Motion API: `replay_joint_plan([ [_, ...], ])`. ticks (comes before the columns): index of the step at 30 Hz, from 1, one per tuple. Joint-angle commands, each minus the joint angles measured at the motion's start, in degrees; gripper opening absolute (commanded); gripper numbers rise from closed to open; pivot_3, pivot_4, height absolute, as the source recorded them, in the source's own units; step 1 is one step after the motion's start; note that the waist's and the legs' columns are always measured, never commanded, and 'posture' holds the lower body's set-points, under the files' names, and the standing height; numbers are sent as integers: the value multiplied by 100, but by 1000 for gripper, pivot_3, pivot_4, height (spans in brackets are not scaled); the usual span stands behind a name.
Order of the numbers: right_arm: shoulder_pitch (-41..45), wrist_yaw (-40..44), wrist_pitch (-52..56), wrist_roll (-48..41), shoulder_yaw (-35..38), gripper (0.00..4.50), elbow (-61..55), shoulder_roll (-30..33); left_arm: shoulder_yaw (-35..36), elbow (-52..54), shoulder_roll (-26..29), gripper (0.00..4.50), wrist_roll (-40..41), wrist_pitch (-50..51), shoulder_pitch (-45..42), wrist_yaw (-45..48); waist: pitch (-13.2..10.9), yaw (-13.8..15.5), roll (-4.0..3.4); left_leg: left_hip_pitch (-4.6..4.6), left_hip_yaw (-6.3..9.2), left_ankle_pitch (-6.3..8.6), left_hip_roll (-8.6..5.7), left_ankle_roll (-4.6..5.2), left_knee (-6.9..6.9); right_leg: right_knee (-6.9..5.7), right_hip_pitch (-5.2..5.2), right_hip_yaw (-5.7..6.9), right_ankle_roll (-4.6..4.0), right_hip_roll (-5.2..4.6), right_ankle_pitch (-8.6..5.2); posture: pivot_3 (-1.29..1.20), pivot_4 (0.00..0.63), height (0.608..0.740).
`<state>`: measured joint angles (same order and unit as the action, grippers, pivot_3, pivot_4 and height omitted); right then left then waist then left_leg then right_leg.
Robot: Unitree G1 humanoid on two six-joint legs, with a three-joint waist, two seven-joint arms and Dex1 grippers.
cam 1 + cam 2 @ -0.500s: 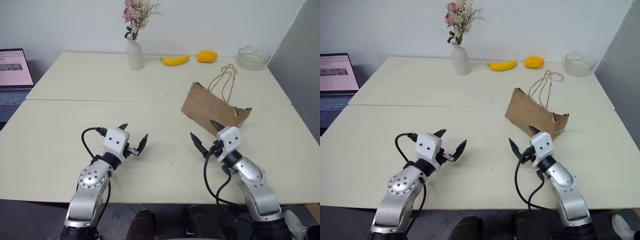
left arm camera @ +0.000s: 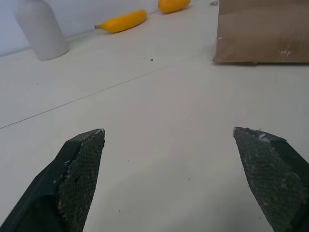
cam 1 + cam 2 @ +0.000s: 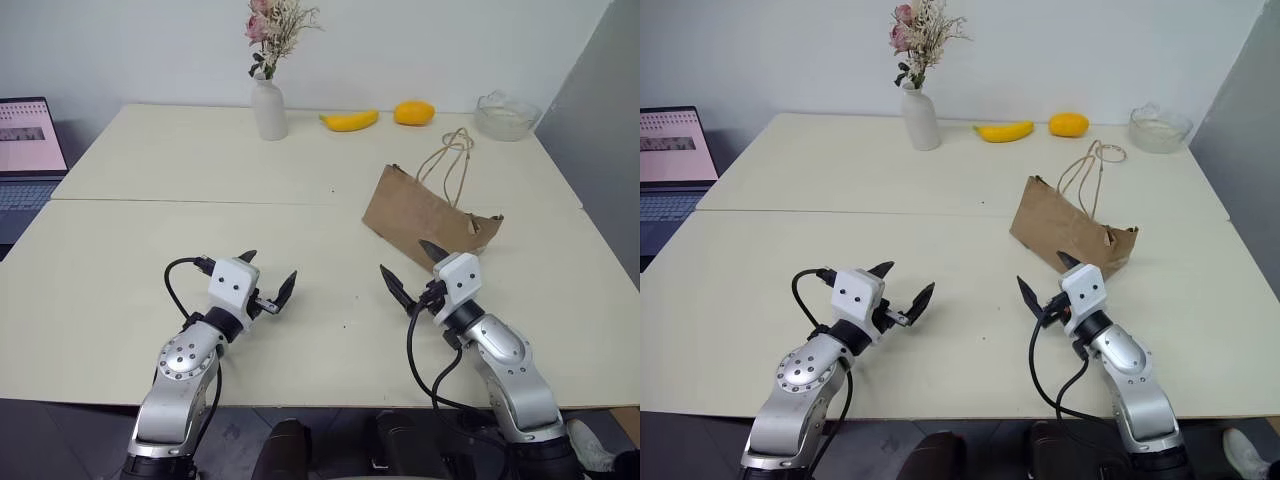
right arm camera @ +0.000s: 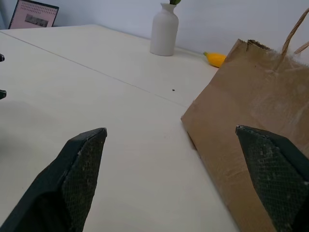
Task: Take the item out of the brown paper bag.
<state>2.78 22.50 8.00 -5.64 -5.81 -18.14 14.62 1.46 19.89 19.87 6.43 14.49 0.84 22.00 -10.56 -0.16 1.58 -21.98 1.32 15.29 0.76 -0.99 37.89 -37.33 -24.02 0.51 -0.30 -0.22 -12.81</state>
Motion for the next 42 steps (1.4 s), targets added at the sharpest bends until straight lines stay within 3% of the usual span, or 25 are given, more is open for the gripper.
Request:
replay_joint_plan([
  [1,8,-2,-121,27,7,4500,-166,27,90,432,85,4456,77,-20,31,47,0,-1,0,0,0,0,0,0,0,0,0,0,0,0,0,0,150,740],
  [4,10,-42,0,-15,37,4500,-308,12,100,715,350,4456,522,-85,65,651,0,-1,0,0,0,0,2,0,0,0,-1,0,0,0,0,0,150,740],
  [10,96,-10,317,-16,167,4500,-1033,262,57,1013,588,4456,921,306,-552,968,0,0,-1,-2,1,0,-3,0,3,-1,0,2,0,3,0,0,150,740],
  [17,862,-492,1594,-314,997,4500,-1715,425,157,1093,699,4456,1817,1102,-1568,1270,0,-4,0,-3,0,0,-6,-1,4,0,1,1,2,13,1,0,150,740],
  [25,2505,-620,3172,-1036,1571,4500,-849,502,61,1023,669,4456,2105,1354,-2070,1260,0,-23,0,-1,-1,-1,-4,0,2,-7,-1,-3,0,18,0,0,150,740],
  [41,4792,-359,3381,-1533,1876,4500,2157,756,8,1142,607,4456,2146,1326,-2130,1148,-2,-32,-3,-5,-17,-1,-5,1,0,-6,-5,-7,-1,17,2,0,150,740],
  [42,4880,-355,3452,-1588,1916,4320,2266,755,23,1168,620,4490,2208,1346,-2127,1178,-2,-30,-3,-5,-18,-1,-5,1,0,-7,-6,-7,-1,17,2,0,150,740],
])
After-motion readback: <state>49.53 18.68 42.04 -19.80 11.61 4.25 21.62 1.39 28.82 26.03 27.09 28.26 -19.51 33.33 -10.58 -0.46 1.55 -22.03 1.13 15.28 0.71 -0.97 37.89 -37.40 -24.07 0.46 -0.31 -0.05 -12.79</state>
